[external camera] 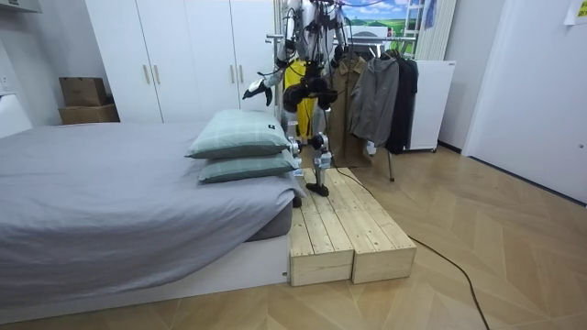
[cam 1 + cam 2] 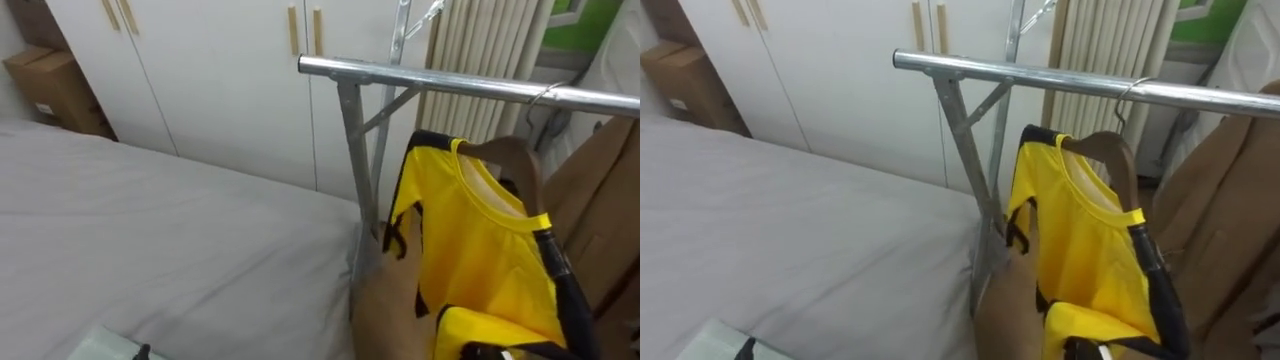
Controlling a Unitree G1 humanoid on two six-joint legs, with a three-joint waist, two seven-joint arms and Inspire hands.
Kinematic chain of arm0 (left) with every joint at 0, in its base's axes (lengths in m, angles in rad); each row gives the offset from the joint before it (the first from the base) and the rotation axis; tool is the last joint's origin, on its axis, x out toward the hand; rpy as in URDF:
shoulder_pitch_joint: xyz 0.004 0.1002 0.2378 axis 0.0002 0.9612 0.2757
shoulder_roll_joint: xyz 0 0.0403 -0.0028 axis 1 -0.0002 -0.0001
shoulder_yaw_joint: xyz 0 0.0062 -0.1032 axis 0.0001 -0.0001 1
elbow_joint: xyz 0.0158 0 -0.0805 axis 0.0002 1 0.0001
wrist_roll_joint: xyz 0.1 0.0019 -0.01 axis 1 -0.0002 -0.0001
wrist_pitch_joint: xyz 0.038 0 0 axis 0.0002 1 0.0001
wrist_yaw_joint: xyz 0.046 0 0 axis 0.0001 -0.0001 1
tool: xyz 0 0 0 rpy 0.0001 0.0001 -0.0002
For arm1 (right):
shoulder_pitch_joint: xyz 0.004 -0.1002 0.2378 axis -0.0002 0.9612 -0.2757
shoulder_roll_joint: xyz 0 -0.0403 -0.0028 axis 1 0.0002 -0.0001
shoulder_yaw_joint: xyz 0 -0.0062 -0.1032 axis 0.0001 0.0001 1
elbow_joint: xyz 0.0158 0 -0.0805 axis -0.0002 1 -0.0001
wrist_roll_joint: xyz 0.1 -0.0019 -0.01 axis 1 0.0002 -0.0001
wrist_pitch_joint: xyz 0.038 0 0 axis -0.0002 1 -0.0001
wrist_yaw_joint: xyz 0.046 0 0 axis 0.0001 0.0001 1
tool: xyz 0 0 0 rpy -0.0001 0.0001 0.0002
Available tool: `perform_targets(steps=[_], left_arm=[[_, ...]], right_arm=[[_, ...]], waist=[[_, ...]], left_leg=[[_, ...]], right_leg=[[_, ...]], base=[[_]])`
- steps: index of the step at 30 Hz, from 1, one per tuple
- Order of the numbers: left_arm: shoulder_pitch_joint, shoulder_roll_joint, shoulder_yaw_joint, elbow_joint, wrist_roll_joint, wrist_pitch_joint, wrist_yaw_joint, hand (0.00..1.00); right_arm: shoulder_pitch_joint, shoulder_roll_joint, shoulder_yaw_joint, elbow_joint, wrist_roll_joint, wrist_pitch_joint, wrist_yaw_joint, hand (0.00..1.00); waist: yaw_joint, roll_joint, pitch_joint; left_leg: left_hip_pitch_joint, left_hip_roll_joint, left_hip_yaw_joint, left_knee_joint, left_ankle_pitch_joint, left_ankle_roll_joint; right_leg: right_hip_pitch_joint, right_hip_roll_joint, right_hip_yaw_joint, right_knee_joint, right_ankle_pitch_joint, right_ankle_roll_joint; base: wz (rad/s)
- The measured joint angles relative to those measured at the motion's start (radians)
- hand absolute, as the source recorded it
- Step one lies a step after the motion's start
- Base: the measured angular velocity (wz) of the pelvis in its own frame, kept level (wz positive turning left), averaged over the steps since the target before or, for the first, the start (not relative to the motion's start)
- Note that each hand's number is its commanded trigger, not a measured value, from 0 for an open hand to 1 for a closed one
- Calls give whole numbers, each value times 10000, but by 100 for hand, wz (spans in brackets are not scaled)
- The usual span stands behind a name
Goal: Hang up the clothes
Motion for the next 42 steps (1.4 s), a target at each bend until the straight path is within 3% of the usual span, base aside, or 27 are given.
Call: perform_targets(steps=[1,3,7,9,10,12,14,16,19,20,22,23,24,25,27,28,30,31,32,33,34,35,36,37,39,41,42], left_arm=[[-5,-9,1,19,-1,-18,0,0],[-318,-45,-38,276,-1,-112,-5,0],[-874,-38,-202,292,-206,-132,-44,0],[-1072,-28,-223,238,-211,-132,-262,0],[-1075,-21,-227,179,-211,-132,-302,0],[-1199,-27,-225,166,-220,-133,-491,0],[-1267,-26,-235,165,-215,-133,-657,0],[-1232,-24,-259,160,-189,-132,-680,0],[-1107,-22,-375,142,-203,-129,-672,0],[-1109,-22,-377,142,-212,-130,-646,0],[-1089,15,-364,143,-216,-130,-611,0],[-1029,47,-352,207,-225,-129,-606,0],[-890,38,-378,210,-265,-130,-601,0],[-854,41,-384,210,-381,-131,-600,0],[-854,44,-358,392,-761,-132,-532,0],[-852,42,-343,400,-831,-132,-525,0],[-858,27,-144,434,-914,-131,-522,0],[-895,28,-139,462,-923,-131,-520,0],[-1113,-26,-242,613,-966,-135,-518,0],[-1355,-65,-464,702,-1013,-241,-434,0],[-1423,-58,-523,718,-1035,-347,-358,0],[-1362,-107,-607,762,-1088,-341,-348,0],[-1135,-86,-545,758,-1102,-324,-351,0],[-1059,-37,-528,759,-1091,-289,-352,0],[-1057,136,-405,759,-1020,-90,-355,0],[-1054,174,-412,769,-1011,-67,-346,0],[-1063,170,-496,777,-976,-49,-356,0]], right_arm=[[-56,-18,75,113,-59,0,36,0],[-374,-64,155,747,-259,4,41,0],[-1153,-370,453,1097,-119,-64,-114,0],[-1389,-506,437,1072,-48,-247,-290,0],[-1439,-520,428,1071,-49,-260,-342,0],[-1508,-496,292,1037,-52,-372,-474,0],[-1510,-523,229,1046,-43,-376,-577,0],[-1569,-615,225,991,104,-378,-627,0],[-1686,-600,313,976,203,-394,-627,0],[-1721,-602,340,977,205,-393,-621,0],[-1841,-604,442,976,268,-393,-599,0],[-1852,-557,526,962,306,-390,-529,0],[-1838,-592,620,976,342,-389,-424,0],[-1832,-605,659,991,377,-389,-368,0],[-1741,-649,753,1081,396,-387,-183,0],[-1717,-656,748,1081,391,-387,-142,0],[-1702,-622,751,1091,316,-389,46,0],[-1683,-624,750,1110,328,-393,78,0],[-1476,-674,635,1170,365,-397,68,0],[-1180,-725,386,1223,550,-377,49,0],[-1146,-732,304,1252,592,-363,47,0],[-1159,-797,265,1315,591,-347,9,0],[-1265,-871,283,1302,528,-349,-4,0],[-1301,-848,288,1272,524,-356,-6,0],[-1223,-666,280,1272,518,-363,-42,0],[-1125,-609,286,1271,522,-362,-8,0],[-1075,-610,288,1267,539,-368,-2,0]], waist=[[10,33,-1],[-59,153,-28],[-48,118,-25],[-213,107,-11],[-321,103,-4],[-592,95,13],[-774,92,29],[-797,34,58],[-801,68,61],[-802,59,61],[-744,3,48],[-675,-117,38],[-662,-119,7],[-656,-140,-6],[-588,-327,-104],[-548,-349,-100],[-459,-325,-88],[-500,-256,-67],[-669,-322,-92],[-685,-693,-79],[-711,-923,-21],[-468,-752,-68],[-246,-471,-72],[-270,-371,-76],[-890,-336,-106],[-1057,-433,-128],[-1214,-489,-113]], left_leg=[[-104,8,0,14,21,-36],[-637,66,211,47,249,-342],[-1564,333,1338,450,665,-248],[-1820,934,2584,2097,257,168],[-1871,1101,2758,2615,128,242],[-1806,1703,3198,4398,-291,316],[-1430,1999,3371,4943,-434,229],[-833,2047,3711,4726,-670,132],[-153,1854,4131,3691,-1159,-2],[71,1702,4458,2929,-1364,70],[389,1406,5014,1709,-1712,156],[485,1359,5180,1305,-1721,-183],[569,1291,5216,1022,-1720,-184],[606,1236,5207,901,-1720,-183],[738,1035,5222,668,-1687,-199],[763,1028,5234,661,-1665,-175],[769,1204,5226,671,-1522,-43],[775,1381,5352,704,-1431,-74],[847,1576,5702,807,-1201,-181],[959,1545,5895,1189,-1130,-340],[893,1533,5926,1561,-1121,-411],[640,1665,5661,1865,-1107,-498],[430,1611,5225,1735,-1108,-493],[334,1550,4894,1651,-1103,-463],[127,1196,4000,1193,-786,-352],[142,999,3675,777,-578,-243],[138,883,3391,587,-480,-161]], right_leg=[[-98,-10,-83,63,-11,-18],[-436,-168,-798,113,0,-127],[-988,-549,-2148,240,-27,-369],[-872,-794,-3264,210,-123,-518],[-819,-870,-3646,212,-159,-547],[-571,-1034,-4973,197,-333,-660],[-406,-1111,-5906,84,-383,-698],[-397,-1188,-6332,48,-517,-500],[-543,-1368,-7113,121,-624,-239],[-648,-1446,-7348,176,-615,-44],[-862,-1533,-7544,261,-553,172],[-886,-1637,-7641,217,-393,444],[-797,-1709,-7850,130,-112,838],[-743,-1731,-7963,47,50,826],[-618,-1840,-8083,-180,376,476],[-590,-1845,-8098,-195,416,522],[-573,-1853,-8169,-107,620,911],[-663,-1942,-8126,219,468,827],[-865,-2922,-7987,1699,-209,424],[-999,-4127,-7180,2761,-907,833],[-1114,-4251,-6743,3005,-1176,1140],[-1115,-4039,-6571,2964,-1283,1327],[-961,-3716,-6610,2445,-1026,1356],[-878,-3614,-6687,2204,-883,1318],[-326,-3570,-7319,1505,-485,1257],[41,-3485,-7645,965,-90,1188],[289,-3391,-7539,570,112,1245]], base=[[43],[78],[111],[154],[175],[177],[162],[118],[80],[62],[38],[11],[7],[15],[15],[0],[2],[67],[136],[154],[106],[11],[-18],[-4],[77],[74],[67]])
